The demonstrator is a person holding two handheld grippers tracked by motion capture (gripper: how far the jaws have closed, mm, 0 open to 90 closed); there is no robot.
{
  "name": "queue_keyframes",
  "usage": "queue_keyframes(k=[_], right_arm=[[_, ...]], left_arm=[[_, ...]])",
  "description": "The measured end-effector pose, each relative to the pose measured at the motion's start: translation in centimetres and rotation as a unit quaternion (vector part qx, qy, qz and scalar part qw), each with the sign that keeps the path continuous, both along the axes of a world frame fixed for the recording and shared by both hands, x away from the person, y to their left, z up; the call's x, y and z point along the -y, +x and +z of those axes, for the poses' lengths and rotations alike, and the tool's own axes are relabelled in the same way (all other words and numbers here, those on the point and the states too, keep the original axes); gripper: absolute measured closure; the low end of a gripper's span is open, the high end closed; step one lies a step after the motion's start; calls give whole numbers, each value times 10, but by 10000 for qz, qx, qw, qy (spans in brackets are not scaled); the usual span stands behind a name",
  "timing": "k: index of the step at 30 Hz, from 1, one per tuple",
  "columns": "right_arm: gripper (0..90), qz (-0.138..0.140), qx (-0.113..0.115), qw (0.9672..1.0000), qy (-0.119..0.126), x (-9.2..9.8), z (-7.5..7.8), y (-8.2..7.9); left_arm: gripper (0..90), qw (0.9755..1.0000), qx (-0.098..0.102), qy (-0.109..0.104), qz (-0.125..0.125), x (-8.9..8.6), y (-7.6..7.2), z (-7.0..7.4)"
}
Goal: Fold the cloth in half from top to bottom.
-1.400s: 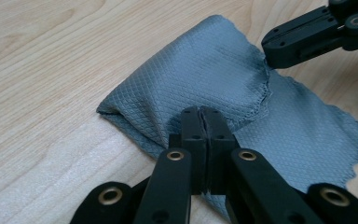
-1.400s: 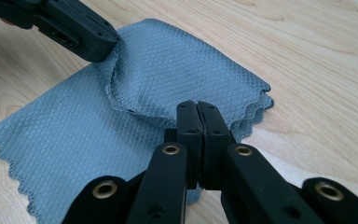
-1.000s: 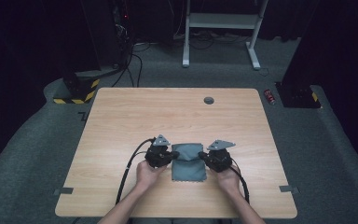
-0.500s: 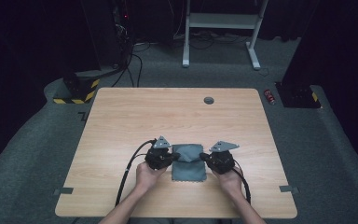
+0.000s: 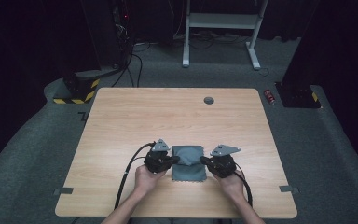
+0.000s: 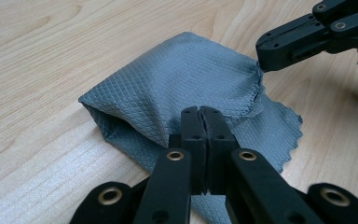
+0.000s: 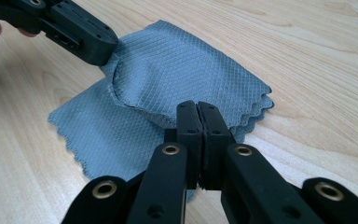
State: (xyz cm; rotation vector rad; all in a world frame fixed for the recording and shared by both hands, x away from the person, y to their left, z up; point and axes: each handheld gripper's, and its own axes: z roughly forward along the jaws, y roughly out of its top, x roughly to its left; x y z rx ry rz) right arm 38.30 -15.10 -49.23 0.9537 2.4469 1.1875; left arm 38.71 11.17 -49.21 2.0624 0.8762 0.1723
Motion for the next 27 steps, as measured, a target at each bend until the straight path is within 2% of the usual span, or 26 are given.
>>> queue_keyframes(k=[14, 22, 27], right_arm=[[887, 134, -8, 9999, -46, 2, -1, -13], [887, 273, -27, 9994, -190, 0, -7, -22], [887, 335, -41, 9992, -223, 0, -8, -26]], left_arm=[[890, 9999, 18, 33, -102, 1, -10, -2], [890, 9994, 30, 274, -193, 3, -18, -10], [890, 9994, 29, 272, -201, 3, -21, -11]])
